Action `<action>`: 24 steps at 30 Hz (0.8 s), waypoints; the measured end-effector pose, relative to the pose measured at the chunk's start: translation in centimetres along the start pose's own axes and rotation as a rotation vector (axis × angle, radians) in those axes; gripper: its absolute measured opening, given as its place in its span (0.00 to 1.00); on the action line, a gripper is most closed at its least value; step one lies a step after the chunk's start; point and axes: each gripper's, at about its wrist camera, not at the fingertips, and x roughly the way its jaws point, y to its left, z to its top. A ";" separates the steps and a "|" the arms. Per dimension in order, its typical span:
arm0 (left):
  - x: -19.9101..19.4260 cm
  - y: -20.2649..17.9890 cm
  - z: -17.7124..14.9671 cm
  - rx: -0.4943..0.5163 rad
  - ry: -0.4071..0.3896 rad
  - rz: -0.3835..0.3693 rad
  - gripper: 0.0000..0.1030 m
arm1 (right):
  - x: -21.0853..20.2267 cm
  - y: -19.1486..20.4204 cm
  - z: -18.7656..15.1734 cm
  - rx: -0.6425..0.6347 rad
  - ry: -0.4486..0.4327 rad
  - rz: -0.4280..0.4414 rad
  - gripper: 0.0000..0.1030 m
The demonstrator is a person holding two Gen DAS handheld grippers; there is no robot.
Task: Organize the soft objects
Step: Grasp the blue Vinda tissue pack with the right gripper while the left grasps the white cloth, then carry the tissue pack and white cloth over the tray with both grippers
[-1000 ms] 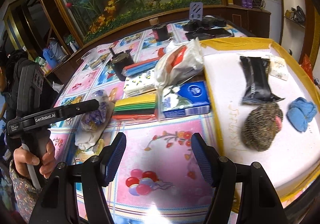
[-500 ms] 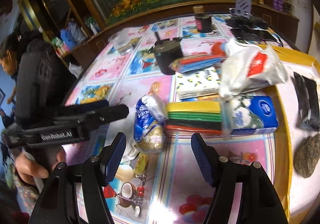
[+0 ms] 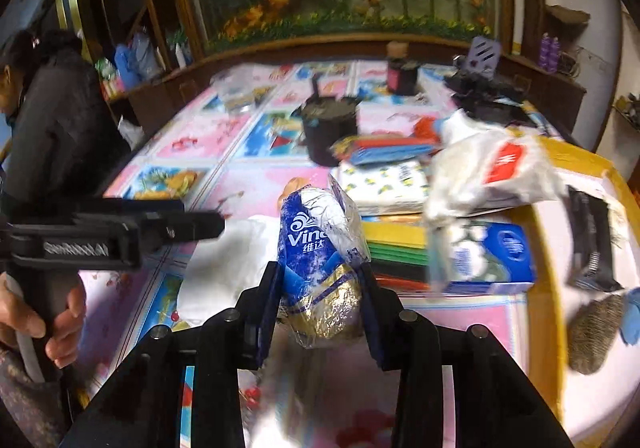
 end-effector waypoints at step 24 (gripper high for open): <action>1.0 -6.2 -1.0 0.125 -0.146 0.087 0.24 | -5.0 -4.3 -1.8 0.133 -0.116 0.013 0.40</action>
